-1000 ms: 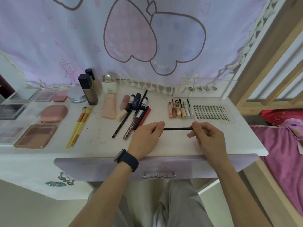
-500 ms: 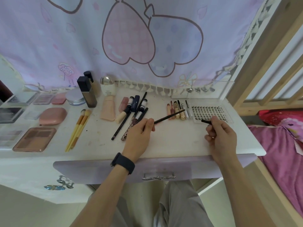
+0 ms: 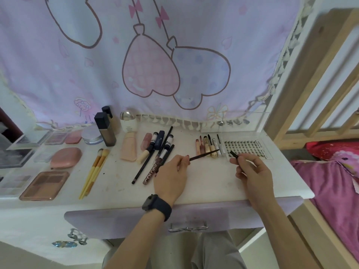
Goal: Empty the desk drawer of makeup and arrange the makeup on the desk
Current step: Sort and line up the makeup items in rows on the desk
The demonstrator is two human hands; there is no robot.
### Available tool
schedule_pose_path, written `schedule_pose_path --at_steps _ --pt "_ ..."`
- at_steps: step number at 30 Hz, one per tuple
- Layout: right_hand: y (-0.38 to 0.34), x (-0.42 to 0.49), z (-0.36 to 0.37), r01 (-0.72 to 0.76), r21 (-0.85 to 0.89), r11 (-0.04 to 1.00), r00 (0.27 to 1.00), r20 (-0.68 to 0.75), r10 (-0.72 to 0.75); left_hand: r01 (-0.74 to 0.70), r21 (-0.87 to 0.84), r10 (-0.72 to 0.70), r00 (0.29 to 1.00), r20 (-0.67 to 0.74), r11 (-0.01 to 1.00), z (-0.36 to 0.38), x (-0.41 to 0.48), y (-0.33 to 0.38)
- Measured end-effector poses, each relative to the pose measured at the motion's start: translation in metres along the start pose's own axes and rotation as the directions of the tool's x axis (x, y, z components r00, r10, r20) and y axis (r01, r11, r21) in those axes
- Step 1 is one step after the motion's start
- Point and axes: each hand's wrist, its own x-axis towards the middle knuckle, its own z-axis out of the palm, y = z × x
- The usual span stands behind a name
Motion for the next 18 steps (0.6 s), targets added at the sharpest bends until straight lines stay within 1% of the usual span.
schedule_pose_path --at_steps 4,7,11,16,18 --pt "0.002 0.000 -0.001 0.035 -0.070 0.997 0.999 -0.003 -0.035 0.147 0.039 -0.146 0.989 -0.021 0.988 0.006 0.014 0.011" --pt "0.003 -0.001 0.002 0.057 -0.103 0.993 0.998 -0.009 -0.058 0.215 0.035 -0.213 0.976 -0.053 0.976 0.008 0.024 0.019" --pt "0.006 -0.004 0.005 0.089 -0.148 0.985 0.996 0.000 -0.090 0.259 0.030 -0.255 0.961 -0.108 0.965 0.012 0.029 0.022" --pt "0.008 -0.004 0.007 0.098 -0.159 0.982 0.995 0.004 -0.098 0.285 0.045 -0.269 0.937 -0.223 0.957 0.015 0.032 0.022" --pt "0.009 -0.005 0.005 0.103 -0.162 0.981 0.995 0.009 -0.103 0.289 0.088 -0.258 0.931 -0.258 0.953 0.016 0.031 0.023"
